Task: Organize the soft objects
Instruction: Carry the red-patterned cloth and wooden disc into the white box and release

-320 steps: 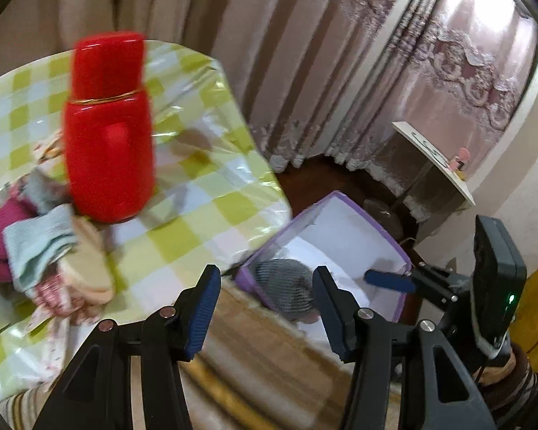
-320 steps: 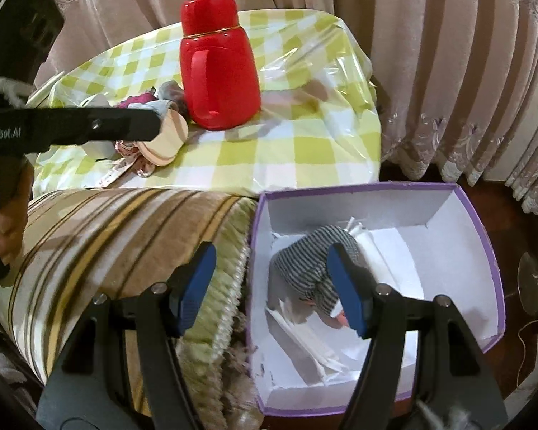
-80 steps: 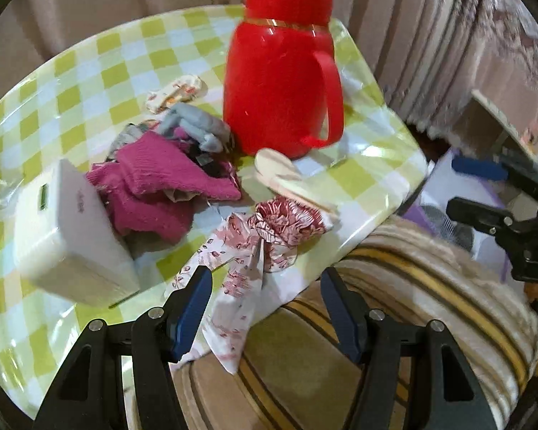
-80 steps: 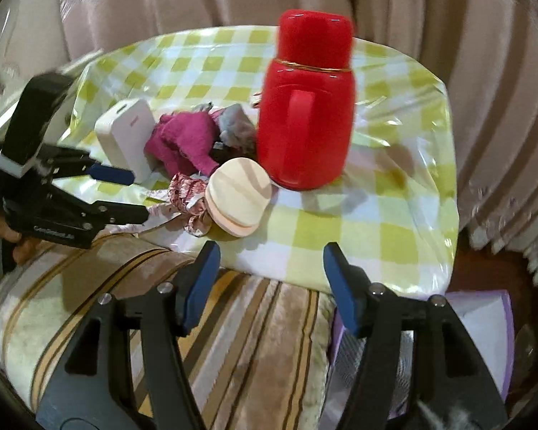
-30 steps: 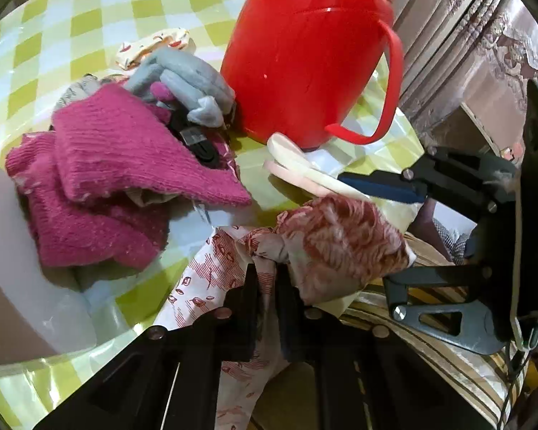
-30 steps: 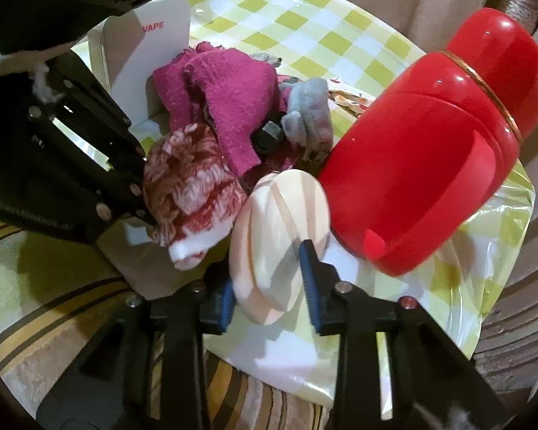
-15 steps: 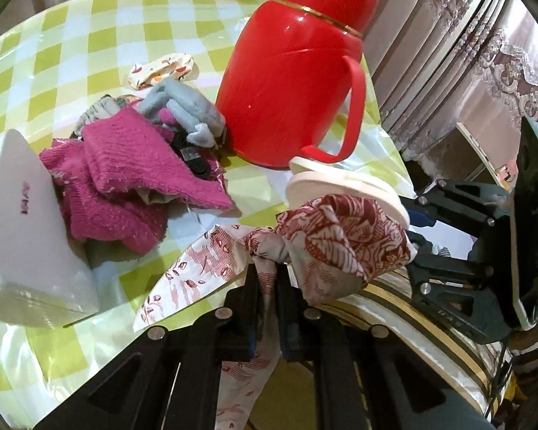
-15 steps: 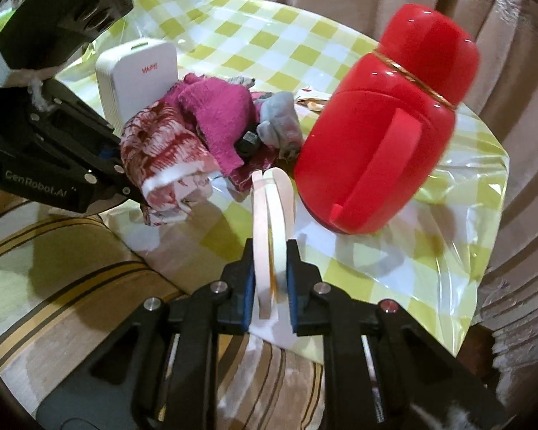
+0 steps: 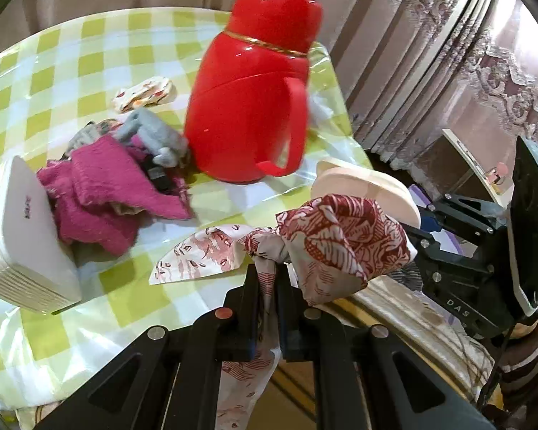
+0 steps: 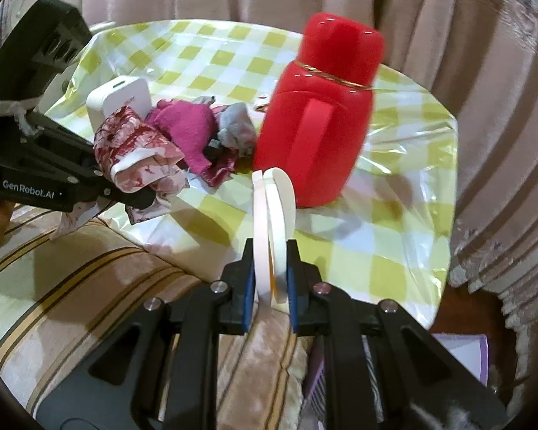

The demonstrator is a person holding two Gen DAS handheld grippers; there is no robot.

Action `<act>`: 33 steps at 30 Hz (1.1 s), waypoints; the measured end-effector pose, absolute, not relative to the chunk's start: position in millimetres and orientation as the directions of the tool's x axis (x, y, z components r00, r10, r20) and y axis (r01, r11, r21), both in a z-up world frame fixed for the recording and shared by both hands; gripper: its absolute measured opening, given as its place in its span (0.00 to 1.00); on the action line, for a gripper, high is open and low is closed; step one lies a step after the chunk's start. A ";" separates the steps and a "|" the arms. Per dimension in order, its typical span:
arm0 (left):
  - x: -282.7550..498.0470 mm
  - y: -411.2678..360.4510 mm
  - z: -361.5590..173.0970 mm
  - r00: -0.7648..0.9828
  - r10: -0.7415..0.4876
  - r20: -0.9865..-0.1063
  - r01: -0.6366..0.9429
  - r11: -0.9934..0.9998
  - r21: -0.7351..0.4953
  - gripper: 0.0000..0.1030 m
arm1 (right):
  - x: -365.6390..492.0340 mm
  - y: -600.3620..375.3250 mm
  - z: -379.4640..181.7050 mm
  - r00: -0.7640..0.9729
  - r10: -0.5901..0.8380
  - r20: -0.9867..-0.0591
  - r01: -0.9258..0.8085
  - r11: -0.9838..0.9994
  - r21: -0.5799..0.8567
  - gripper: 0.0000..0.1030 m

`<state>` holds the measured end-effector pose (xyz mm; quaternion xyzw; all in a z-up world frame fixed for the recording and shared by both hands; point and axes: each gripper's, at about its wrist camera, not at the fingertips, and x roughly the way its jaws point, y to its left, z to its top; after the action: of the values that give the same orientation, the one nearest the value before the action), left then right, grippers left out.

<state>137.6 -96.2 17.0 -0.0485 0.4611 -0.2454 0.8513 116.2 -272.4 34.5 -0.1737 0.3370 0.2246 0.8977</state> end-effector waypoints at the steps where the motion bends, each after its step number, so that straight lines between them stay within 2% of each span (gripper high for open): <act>1: 135.7 -99.1 17.6 0.455 -0.466 -0.759 0.378 0.873 -0.310 0.09 | 114.2 -275.8 36.4 0.675 0.284 -0.681 -0.513 0.844 -0.157 0.18; 20: 114.5 -187.2 50.9 0.423 -0.558 -0.714 0.518 0.795 -0.315 0.09 | 77.7 -381.4 61.7 0.742 0.164 -0.650 -0.291 0.952 -0.092 0.18; 33: 105.5 -267.4 56.6 0.316 -0.628 -0.711 0.639 0.695 -0.330 0.09 | 69.7 -465.6 63.2 0.756 0.039 -0.653 -0.085 0.996 -0.039 0.18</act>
<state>105.5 -267.4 56.6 0.0063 0.4352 -0.3905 0.8112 69.7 -465.6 63.2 -0.0332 0.3474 0.0333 0.9365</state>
